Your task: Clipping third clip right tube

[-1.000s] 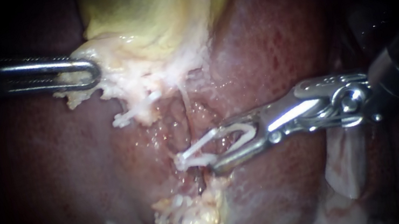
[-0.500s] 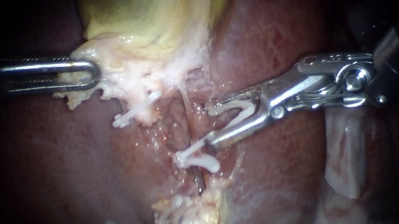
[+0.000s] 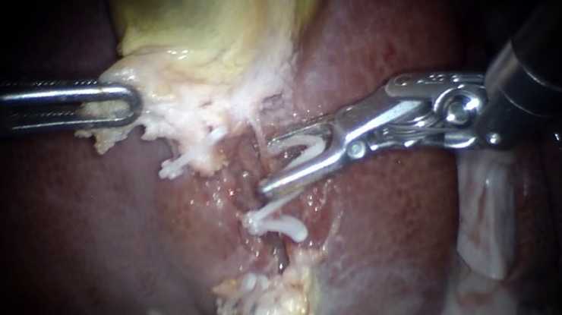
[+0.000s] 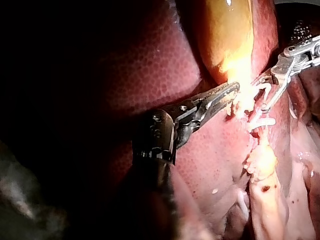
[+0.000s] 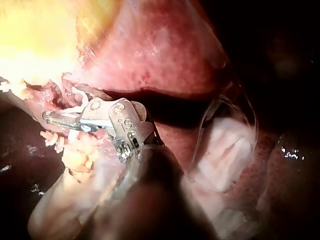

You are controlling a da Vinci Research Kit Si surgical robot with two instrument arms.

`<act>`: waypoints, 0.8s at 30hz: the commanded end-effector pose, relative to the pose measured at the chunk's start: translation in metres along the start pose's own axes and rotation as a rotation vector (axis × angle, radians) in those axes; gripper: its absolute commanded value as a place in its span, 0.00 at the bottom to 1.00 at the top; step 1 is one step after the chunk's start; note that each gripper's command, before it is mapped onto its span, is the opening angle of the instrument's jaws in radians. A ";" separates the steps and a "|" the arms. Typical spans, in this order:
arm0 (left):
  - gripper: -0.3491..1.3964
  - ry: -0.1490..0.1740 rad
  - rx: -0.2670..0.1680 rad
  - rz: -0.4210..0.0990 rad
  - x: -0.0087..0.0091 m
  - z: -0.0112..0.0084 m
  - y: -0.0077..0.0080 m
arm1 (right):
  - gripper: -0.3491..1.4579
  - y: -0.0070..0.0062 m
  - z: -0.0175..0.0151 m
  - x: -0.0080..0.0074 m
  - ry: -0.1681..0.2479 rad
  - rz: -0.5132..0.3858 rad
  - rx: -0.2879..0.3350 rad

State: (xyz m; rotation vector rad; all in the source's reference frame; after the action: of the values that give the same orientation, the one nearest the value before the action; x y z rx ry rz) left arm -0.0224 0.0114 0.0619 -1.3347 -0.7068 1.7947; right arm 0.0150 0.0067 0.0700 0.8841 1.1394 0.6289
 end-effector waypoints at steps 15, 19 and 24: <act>0.00 0.000 0.000 0.000 0.0000 0.0000 -0.0002 | 0.47 -0.0004 0.0012 0.0010 0.120 0.036 0.115; 0.00 0.000 0.000 0.000 0.0000 0.0000 -0.0003 | 0.47 -0.0017 0.0007 0.0016 0.145 0.050 0.140; 0.00 0.000 0.000 0.000 0.0000 0.0000 -0.0003 | 0.46 -0.0035 0.0001 0.0024 0.147 0.063 0.192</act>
State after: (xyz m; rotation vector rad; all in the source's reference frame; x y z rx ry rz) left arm -0.0223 0.0115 0.0622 -1.3347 -0.7068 1.7948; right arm 0.0158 0.0069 0.0656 1.0599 1.3268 0.6486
